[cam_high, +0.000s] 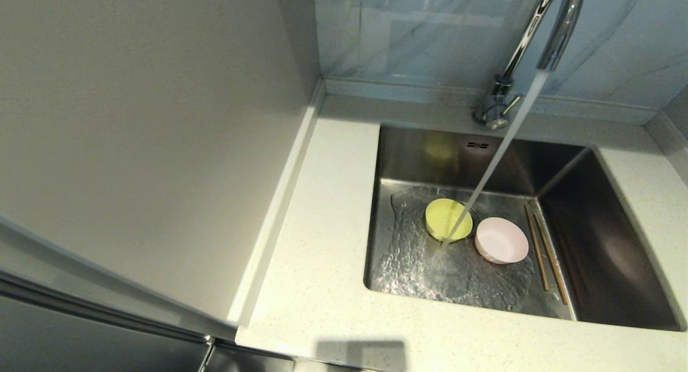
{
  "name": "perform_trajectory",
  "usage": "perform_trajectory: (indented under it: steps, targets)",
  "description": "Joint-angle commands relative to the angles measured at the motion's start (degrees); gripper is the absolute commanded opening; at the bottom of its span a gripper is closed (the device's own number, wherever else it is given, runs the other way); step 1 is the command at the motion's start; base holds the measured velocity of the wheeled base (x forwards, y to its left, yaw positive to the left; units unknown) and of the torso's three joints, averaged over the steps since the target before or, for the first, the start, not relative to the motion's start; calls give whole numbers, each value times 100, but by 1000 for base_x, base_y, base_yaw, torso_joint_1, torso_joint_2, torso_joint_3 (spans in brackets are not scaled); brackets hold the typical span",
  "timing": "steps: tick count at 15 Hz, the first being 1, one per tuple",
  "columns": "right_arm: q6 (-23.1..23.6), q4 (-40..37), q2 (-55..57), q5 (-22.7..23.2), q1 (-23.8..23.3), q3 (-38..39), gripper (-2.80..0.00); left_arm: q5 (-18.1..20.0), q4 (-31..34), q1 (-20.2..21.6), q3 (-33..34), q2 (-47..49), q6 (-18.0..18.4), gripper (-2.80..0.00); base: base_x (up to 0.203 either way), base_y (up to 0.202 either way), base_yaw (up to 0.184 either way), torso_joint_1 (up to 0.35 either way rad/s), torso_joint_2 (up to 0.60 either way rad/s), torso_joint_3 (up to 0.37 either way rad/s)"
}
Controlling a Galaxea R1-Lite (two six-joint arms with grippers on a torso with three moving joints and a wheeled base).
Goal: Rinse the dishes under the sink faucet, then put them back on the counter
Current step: Wait for the water to rinse the bowl
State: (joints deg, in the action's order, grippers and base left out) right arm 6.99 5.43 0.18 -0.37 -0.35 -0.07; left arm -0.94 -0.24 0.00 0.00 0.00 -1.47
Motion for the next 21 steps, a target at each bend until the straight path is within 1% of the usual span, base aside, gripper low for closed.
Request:
perform_trajectory:
  steps: [1, 3, 4, 7, 10, 21]
  targets:
    - [-70, -328, -18, 173, 0, 7, -280, -3, -2, 0, 0, -18, -2, -280, 0, 0, 0, 0, 0, 0]
    - [-303, -584, -18, 133, 4, 7, -280, -3, -2, 0, 0, -18, -2, -280, 0, 0, 0, 0, 0, 0]
    - [-391, -587, -18, 55, 0, 7, -280, -3, -2, 0, 0, -18, -2, -280, 0, 0, 0, 0, 0, 0]
    - [-556, -587, -18, 13, 0, 7, -280, -3, -2, 0, 0, -18, -2, -280, 0, 0, 0, 0, 0, 0]
    - [-1024, -569, -18, -121, 0, 7, -280, -3, -2, 0, 0, -18, -2, -280, 0, 0, 0, 0, 0, 0]
    - [-1025, -569, -18, -121, 9, 7, -280, -3, -2, 0, 0, -18, -2, -280, 0, 0, 0, 0, 0, 0]
